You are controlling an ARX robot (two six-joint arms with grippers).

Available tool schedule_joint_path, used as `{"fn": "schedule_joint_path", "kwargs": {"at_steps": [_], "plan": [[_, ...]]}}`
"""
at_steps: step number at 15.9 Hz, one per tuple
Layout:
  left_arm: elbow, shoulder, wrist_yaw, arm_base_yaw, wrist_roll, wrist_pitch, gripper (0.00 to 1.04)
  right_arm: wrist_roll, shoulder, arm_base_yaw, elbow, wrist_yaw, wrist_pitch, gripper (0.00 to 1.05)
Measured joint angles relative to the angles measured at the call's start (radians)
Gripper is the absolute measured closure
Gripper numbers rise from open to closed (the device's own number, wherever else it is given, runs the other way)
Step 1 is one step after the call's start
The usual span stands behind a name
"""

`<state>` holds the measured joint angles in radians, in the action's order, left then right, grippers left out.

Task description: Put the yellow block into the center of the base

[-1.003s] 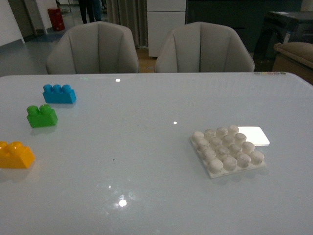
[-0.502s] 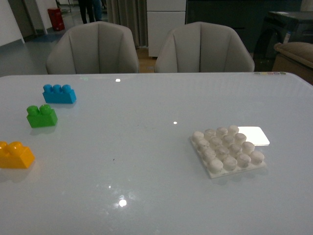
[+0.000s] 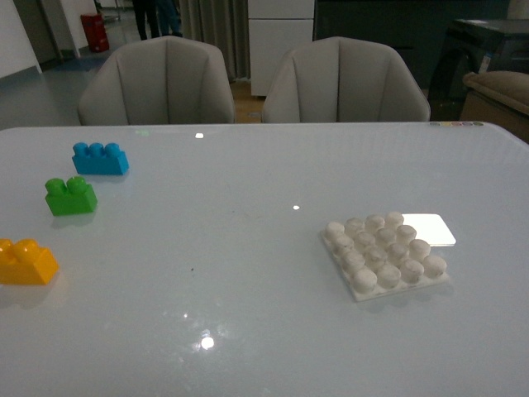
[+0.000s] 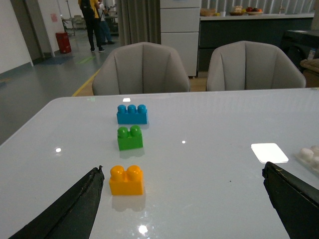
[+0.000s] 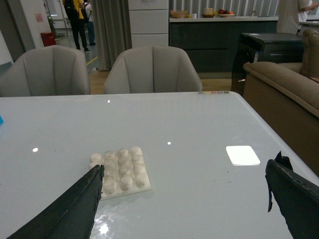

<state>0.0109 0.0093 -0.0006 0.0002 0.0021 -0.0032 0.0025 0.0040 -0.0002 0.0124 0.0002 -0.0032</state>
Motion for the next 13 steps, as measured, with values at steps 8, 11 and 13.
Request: {"fn": "schedule_joint_path", "kwargs": {"at_steps": [8, 11, 13], "plan": [[0.000, 0.000, -0.001, 0.000, 0.000, 0.000, 0.07, 0.065, 0.101, 0.026, 0.019, 0.144, 0.029, 0.06], [0.000, 0.000, 0.000, 0.000, 0.000, 0.000, 0.07, 0.121, 0.567, -0.171, 0.229, 0.037, 0.424, 0.06], [0.000, 0.000, 0.000, 0.000, 0.000, 0.000, 0.07, 0.100, 0.962, -0.157, 0.435, -0.019, 0.538, 0.06]]}}
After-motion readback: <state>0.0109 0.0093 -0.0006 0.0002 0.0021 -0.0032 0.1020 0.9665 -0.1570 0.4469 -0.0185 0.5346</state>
